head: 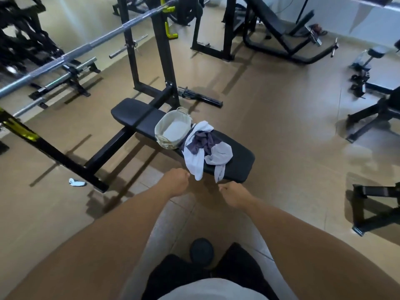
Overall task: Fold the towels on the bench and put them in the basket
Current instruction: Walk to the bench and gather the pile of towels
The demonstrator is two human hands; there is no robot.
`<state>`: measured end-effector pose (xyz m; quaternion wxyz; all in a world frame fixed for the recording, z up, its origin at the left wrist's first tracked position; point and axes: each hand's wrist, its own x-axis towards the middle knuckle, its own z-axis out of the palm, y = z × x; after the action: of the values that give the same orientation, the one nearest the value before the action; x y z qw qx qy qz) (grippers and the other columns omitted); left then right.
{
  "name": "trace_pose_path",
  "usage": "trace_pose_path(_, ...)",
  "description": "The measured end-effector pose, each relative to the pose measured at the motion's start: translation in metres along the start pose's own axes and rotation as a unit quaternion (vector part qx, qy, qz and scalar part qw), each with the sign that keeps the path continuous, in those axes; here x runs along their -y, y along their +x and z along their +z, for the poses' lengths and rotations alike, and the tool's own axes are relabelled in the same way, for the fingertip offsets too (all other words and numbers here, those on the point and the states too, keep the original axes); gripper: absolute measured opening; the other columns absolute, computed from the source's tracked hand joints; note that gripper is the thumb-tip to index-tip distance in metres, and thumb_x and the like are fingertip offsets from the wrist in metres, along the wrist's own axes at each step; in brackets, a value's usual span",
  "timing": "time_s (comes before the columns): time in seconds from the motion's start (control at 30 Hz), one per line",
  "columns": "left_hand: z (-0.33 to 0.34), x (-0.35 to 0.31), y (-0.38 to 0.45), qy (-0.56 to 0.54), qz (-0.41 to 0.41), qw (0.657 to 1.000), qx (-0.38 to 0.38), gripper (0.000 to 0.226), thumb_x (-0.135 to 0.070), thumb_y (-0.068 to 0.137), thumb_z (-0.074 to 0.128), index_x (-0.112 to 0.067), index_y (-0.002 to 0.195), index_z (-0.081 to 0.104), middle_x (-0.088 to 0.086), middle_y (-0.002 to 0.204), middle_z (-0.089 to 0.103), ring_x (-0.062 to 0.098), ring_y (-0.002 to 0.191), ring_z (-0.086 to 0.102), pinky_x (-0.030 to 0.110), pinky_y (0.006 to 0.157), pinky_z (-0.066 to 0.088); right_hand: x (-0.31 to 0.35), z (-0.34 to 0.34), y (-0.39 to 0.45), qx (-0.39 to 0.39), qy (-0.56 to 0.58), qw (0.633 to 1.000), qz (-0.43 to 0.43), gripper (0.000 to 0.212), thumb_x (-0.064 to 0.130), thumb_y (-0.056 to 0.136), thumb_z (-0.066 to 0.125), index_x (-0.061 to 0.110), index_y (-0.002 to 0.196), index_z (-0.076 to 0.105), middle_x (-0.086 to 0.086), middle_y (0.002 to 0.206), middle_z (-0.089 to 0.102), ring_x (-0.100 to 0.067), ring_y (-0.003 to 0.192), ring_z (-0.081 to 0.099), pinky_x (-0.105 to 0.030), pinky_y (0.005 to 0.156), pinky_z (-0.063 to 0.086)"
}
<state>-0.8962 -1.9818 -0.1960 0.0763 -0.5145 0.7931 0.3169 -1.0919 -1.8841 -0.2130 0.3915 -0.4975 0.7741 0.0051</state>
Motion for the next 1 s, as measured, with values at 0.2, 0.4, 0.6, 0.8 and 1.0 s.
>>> trace_pose_path(0.2,-0.023,-0.001,0.073,0.001,0.018,0.999,0.027,0.03,-0.008,0.104,0.038,0.008,0.101,0.064,0.024,0.106,0.066,0.039,0.1,0.062,0.043,0.086,0.046,0.01,-0.031,0.078,0.019,0.003,1.0,0.019,0.039,0.027,0.107,0.036,0.008,0.123,0.066,-0.017,0.119,0.066,-0.035,0.113,0.061,-0.032,0.083,0.041)
trace_pose_path(0.4,-0.039,-0.008,0.155,-0.006,0.004,1.0,0.027,0.031,-0.008,0.105,0.037,0.011,0.096,0.058,0.031,0.102,0.062,0.043,0.096,0.061,0.045,0.081,0.044,0.004,-0.075,0.171,0.05,0.012,0.998,-0.021,0.04,0.02,0.108,0.034,0.001,0.118,0.068,-0.018,0.118,0.067,-0.034,0.105,0.062,-0.036,0.089,0.047)
trace_pose_path(0.6,-0.038,-0.012,0.237,-0.032,-0.029,0.999,0.021,0.028,-0.008,0.105,0.037,0.008,0.095,0.058,0.029,0.102,0.063,0.043,0.097,0.06,0.048,0.086,0.046,-0.004,-0.113,0.257,0.125,0.041,0.991,-0.024,0.03,0.004,0.098,0.057,-0.005,0.126,0.063,-0.021,0.108,0.069,-0.033,0.094,0.061,-0.039,0.091,0.051)
trace_pose_path(0.8,-0.005,0.0,0.29,-0.011,-0.027,0.997,0.069,0.023,-0.011,0.104,0.042,0.003,0.099,0.06,0.023,0.1,0.064,0.039,0.093,0.061,0.047,0.082,0.049,-0.029,-0.113,0.303,0.118,0.002,0.992,-0.035,0.03,0.012,0.103,0.05,0.001,0.128,0.064,-0.012,0.129,0.065,-0.025,0.112,0.06,-0.025,0.084,0.039)
trace_pose_path(1.0,0.024,0.021,0.34,-0.016,-0.014,0.993,0.114,0.019,-0.009,0.1,0.047,0.002,0.103,0.061,0.019,0.103,0.064,0.037,0.096,0.062,0.047,0.084,0.05,-0.04,-0.089,0.338,0.055,0.067,0.996,0.036,0.037,0.021,0.105,0.041,0.008,0.131,0.063,-0.012,0.128,0.065,-0.033,0.119,0.06,-0.032,0.095,0.046)
